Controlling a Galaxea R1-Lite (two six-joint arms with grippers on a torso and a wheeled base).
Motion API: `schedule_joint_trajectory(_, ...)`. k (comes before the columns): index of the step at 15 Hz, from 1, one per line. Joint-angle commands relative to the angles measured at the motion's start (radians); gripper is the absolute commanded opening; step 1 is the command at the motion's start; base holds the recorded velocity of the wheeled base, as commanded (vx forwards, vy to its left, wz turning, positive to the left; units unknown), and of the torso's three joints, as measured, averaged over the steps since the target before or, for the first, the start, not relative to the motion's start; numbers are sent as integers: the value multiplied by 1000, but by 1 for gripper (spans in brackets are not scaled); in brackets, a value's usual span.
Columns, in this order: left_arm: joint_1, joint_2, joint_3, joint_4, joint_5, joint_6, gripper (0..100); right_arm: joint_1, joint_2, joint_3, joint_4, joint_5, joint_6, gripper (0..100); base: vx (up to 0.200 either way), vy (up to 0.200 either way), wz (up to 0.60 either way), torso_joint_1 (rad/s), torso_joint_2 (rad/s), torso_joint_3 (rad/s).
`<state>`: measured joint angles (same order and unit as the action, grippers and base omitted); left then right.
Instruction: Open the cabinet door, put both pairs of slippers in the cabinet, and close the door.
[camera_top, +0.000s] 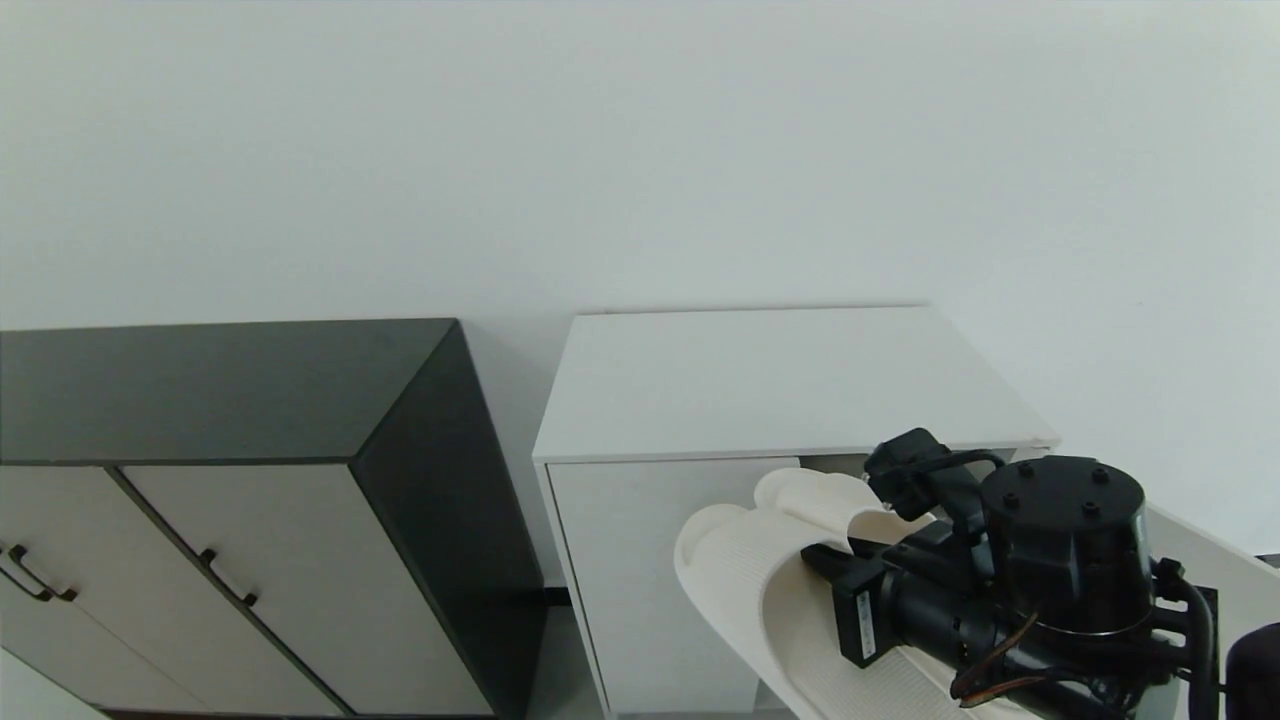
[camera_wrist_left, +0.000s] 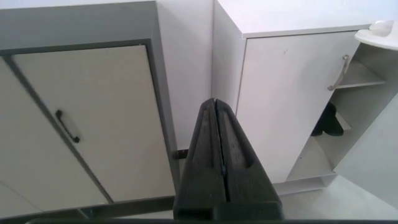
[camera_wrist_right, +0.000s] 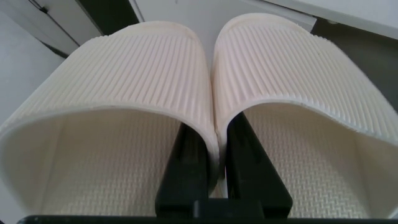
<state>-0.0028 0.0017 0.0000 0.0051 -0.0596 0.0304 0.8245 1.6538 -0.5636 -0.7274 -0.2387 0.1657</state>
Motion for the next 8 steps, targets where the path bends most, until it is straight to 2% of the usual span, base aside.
schedule_joint_trajectory(1, 1, 0, 0, -1, 0, 0, 0, -1, 1, 1, 0, -1, 0, 0, 0, -200, 0, 12, 2, 2)
schedule_joint_trajectory(8, 1, 0, 0, -1, 0, 0, 0, 1, -3, 10, 0, -1, -2, 0, 0, -200, 0, 0, 2, 2)
